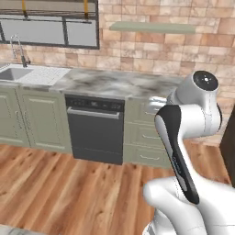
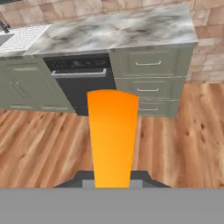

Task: Pick the cheese from the fridge and the cheese grater from the cabinet and place them next to the salad bowl.

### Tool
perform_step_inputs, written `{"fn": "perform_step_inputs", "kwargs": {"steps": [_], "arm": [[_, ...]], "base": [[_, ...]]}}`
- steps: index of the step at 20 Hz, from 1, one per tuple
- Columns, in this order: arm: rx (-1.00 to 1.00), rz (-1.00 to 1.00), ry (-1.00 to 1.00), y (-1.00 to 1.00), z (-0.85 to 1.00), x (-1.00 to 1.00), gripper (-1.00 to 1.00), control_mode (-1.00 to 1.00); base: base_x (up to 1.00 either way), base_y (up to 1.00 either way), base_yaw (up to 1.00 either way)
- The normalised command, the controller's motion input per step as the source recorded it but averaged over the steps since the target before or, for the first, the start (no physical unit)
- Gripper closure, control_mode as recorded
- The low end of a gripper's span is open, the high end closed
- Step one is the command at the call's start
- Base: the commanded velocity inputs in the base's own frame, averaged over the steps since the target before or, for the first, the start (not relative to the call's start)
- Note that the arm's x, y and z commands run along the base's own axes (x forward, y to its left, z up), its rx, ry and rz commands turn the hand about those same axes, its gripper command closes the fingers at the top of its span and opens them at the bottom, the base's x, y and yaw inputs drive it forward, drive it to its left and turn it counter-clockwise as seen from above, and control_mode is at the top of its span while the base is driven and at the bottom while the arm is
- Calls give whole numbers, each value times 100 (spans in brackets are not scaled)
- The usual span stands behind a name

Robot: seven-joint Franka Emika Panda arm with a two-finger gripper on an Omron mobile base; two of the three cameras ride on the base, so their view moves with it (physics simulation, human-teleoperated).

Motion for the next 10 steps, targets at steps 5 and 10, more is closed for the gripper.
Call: {"fn": "perform_step_inputs", "kwargs": {"steps": [5, 10], "arm": [[0, 0, 0, 0, 0, 0, 100, 100], [0, 0, 0, 0, 0, 0, 100, 100]], "base": [[61, 0, 47], [63, 0, 46]]}}
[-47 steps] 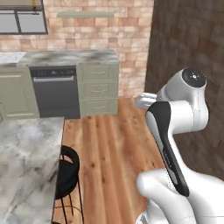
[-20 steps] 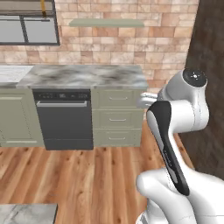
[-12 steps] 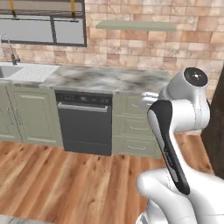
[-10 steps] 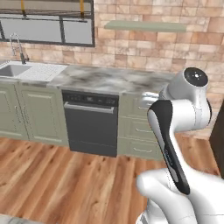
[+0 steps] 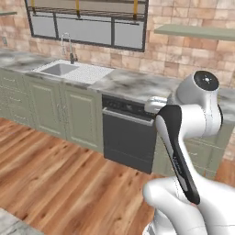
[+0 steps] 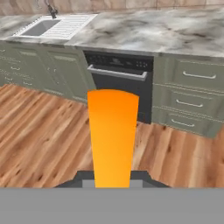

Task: Pick the cheese from the fridge and the cheese grater from the cabinet and place them next to the salad bowl.

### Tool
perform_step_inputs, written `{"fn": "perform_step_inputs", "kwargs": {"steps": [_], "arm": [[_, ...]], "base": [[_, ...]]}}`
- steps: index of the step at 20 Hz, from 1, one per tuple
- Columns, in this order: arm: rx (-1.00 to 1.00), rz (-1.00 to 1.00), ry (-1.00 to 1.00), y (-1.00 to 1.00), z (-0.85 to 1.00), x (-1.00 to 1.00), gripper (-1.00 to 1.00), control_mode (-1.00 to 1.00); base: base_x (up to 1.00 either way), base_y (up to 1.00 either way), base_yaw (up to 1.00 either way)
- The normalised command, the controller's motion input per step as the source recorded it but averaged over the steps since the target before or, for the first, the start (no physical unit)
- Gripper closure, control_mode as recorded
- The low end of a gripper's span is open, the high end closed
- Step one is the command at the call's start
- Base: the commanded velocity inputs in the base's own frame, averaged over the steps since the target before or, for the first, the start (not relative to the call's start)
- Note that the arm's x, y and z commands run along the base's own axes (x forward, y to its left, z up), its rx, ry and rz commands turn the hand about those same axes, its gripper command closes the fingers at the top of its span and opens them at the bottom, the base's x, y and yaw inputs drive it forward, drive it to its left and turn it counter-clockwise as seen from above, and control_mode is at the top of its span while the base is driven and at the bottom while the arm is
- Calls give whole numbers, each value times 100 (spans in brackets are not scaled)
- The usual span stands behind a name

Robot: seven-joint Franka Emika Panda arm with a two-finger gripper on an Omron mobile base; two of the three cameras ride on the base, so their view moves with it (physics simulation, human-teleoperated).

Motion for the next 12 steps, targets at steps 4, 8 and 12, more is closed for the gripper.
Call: {"fn": "perform_step_inputs", "kwargs": {"steps": [4, 8, 12], "arm": [[0, 0, 0, 0, 0, 0, 100, 100], [0, 0, 0, 0, 0, 0, 100, 100], [0, 0, 0, 0, 0, 0, 100, 100]], "base": [[69, 0, 43], [72, 0, 39], [79, -1, 29]]}}
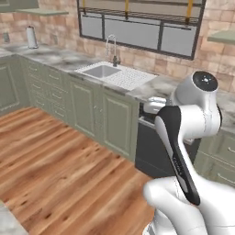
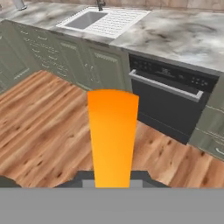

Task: Pick the cheese from the fridge and the cheese grater from the cabinet and place them next to the salad bowl.

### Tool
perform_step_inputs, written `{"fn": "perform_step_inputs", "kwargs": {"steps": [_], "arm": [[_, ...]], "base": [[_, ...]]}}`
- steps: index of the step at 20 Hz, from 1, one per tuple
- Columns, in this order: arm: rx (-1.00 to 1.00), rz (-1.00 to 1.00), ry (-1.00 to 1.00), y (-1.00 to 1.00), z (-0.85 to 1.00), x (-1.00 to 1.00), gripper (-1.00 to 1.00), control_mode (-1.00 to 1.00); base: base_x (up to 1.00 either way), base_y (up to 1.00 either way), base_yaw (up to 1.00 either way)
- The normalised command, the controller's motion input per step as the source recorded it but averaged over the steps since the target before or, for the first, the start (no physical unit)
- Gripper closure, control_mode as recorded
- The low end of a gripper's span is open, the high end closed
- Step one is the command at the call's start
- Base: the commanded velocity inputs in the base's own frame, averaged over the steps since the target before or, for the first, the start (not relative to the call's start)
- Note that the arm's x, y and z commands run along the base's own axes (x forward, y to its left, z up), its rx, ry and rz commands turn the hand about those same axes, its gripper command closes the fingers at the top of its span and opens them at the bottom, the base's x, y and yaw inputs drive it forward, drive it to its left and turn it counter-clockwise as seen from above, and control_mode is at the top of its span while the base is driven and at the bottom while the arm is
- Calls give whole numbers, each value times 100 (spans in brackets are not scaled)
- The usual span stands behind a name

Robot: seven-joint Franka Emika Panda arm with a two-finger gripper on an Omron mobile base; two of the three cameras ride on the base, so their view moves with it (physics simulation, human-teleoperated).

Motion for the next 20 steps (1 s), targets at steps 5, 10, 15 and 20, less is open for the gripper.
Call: {"fn": "perform_step_inputs", "kwargs": {"steps": [5, 10, 15, 20], "arm": [[0, 0, 0, 0, 0, 0, 100, 100], [0, 0, 0, 0, 0, 0, 100, 100], [0, 0, 0, 0, 0, 0, 100, 100], [0, 0, 0, 0, 0, 0, 100, 100]], "base": [[84, -3, 24], [75, -1, 32], [62, 0, 46], [64, -1, 43]]}}
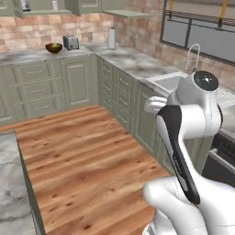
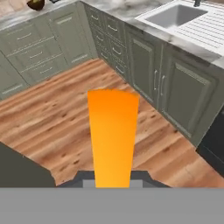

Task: Pick the cheese from the fridge and the cheese grater from the cabinet and place them next to the salad bowl.

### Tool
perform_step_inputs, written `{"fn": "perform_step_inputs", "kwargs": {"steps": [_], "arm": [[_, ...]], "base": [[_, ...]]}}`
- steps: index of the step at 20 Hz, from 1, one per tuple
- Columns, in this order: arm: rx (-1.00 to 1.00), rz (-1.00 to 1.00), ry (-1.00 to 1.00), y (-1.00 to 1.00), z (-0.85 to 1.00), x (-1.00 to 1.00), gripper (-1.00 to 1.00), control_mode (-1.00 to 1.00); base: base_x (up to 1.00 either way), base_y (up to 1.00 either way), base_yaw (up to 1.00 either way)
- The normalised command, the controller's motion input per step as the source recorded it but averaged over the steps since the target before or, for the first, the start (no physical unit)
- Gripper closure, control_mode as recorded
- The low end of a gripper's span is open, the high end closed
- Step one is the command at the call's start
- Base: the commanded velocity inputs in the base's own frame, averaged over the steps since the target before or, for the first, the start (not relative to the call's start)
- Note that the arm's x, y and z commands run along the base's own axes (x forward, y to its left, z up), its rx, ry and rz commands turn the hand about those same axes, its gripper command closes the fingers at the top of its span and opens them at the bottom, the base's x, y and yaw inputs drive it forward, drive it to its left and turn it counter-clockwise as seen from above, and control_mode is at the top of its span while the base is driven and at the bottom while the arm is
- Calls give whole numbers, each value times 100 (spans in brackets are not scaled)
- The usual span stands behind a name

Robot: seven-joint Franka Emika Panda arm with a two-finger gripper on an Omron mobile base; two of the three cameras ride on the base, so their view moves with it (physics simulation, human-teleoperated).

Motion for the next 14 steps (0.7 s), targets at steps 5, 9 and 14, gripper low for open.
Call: {"fn": "perform_step_inputs", "kwargs": {"steps": [5, 9, 14], "arm": [[0, 0, 0, 0, 0, 0, 100, 100], [0, 0, 0, 0, 0, 0, 100, 100], [0, 0, 0, 0, 0, 0, 100, 100]], "base": [[71, -5, 29], [78, -13, 13], [79, -14, 11]]}}
